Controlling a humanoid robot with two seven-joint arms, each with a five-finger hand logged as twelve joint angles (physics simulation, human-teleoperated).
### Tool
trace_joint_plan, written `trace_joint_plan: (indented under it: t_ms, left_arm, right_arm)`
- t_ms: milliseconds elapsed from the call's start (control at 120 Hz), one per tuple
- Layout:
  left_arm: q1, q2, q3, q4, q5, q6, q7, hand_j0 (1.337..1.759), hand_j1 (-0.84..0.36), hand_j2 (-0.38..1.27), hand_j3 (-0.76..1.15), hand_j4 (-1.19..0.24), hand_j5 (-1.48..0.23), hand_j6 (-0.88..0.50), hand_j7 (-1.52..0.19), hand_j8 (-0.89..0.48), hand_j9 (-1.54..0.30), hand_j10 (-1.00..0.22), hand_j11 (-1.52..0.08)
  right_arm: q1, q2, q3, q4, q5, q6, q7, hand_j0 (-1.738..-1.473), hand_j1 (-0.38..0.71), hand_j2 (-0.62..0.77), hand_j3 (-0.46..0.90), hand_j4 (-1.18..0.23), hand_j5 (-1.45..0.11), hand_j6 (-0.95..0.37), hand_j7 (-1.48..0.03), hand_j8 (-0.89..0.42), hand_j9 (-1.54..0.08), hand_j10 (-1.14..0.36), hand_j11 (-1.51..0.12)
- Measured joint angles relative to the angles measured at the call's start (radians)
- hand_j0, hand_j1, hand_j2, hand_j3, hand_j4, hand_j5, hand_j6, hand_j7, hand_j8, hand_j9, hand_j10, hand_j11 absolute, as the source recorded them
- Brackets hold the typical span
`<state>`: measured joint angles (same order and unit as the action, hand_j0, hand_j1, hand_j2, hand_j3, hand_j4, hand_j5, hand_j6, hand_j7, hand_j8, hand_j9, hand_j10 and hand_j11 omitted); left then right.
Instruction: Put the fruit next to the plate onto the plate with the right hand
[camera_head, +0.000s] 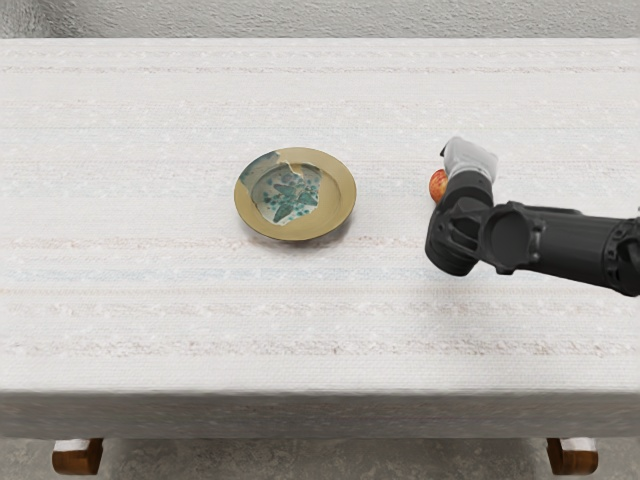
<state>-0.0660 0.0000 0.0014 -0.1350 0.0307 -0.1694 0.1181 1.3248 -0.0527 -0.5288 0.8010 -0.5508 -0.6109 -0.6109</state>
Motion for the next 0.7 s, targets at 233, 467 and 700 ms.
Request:
trace_joint_plan:
  t_ms: [233,467,700]
  left_arm:
    - [0.000,0.000,0.000,0.000,0.000,0.000,0.000,1.658,0.07,0.05,0.00,-0.23,-0.30,-0.23,-0.30,-0.23,-0.30,-0.23,-0.30]
    - [0.000,0.000,0.000,0.000,0.000,0.000,0.000,1.658,0.07,0.05,0.00,-0.23,-0.30,-0.23,-0.30,-0.23,-0.30,-0.23,-0.30]
    - [0.000,0.000,0.000,0.000,0.000,0.000,0.000,1.658,0.07,0.05,0.00,-0.23,-0.30,-0.23,-0.30,-0.23,-0.30,-0.23,-0.30]
  right_arm:
    - [-0.006,0.002,0.001,-0.003,0.002,0.000,0.000,-1.658,0.06,-0.07,0.00,-0.35,-0.45,-0.35,-0.45,-0.35,-0.45,-0.35,-0.45]
    - [-0.006,0.008,0.003,-0.005,0.001,0.000,0.000,-1.658,0.12,-0.08,0.00,-0.39,-0.51,-0.39,-0.50,-0.39,-0.51,-0.39,-0.51]
    - [-0.002,0.030,0.001,-0.017,0.000,0.000,0.000,-1.658,0.16,-0.08,0.00,-0.43,-0.56,-0.43,-0.56,-0.43,-0.56,-0.43,-0.56]
